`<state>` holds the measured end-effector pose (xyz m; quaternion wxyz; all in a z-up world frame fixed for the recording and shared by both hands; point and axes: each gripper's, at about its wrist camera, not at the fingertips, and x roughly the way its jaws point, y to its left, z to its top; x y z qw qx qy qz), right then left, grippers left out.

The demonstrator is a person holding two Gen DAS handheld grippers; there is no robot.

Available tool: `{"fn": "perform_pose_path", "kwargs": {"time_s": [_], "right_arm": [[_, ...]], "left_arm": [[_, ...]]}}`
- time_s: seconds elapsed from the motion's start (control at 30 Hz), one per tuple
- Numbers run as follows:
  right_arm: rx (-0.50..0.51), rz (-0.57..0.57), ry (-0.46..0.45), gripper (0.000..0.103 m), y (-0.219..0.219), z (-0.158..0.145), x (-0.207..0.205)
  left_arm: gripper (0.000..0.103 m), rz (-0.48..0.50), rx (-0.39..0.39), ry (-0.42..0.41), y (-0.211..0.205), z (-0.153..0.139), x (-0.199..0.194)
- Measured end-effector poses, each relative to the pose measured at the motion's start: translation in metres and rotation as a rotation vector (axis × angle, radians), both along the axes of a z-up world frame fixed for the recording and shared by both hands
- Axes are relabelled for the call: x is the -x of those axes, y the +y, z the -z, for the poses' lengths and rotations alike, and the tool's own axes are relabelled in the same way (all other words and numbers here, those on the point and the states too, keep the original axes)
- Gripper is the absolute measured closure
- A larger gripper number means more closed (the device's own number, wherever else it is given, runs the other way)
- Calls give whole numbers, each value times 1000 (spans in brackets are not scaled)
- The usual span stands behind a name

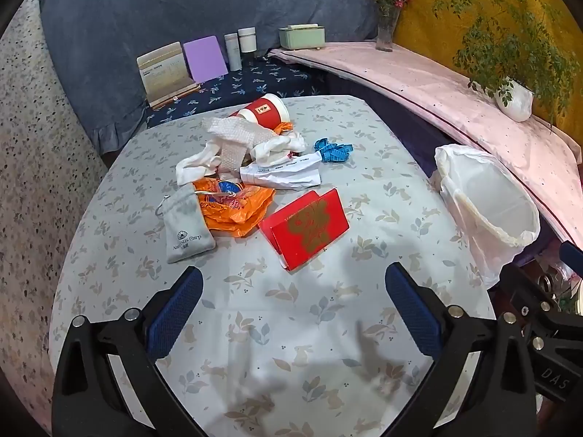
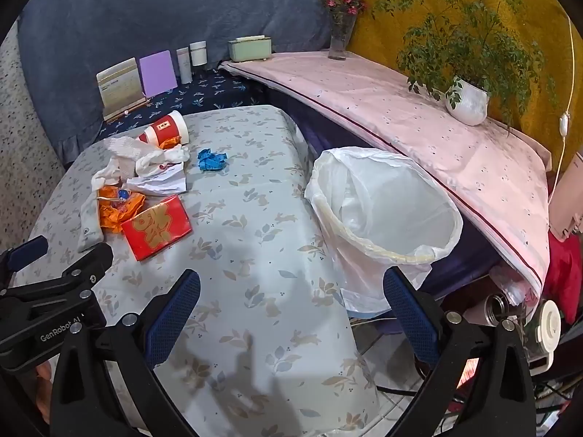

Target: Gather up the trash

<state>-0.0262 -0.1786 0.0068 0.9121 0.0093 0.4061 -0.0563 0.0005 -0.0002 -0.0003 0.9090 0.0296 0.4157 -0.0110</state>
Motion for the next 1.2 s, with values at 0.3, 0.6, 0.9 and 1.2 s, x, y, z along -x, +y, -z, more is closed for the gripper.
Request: {"fn": "perform_pose_path", "kwargs": {"time_s": [0.3, 0.6, 0.9, 1.2], "right_arm": [[-5, 1, 1, 7, 1, -1, 0], [-25, 4, 1, 7, 2, -1, 3], [-33, 2, -4, 7, -1, -3, 3], [-28, 6, -2, 7, -2, -3, 2]], "left_arm": [[7, -4, 8, -11, 1, -4, 3], [7, 3, 9, -7, -2, -4, 3], [7, 1, 6, -4, -4, -4, 2], [7, 2, -1, -9, -5, -4, 2]]}}
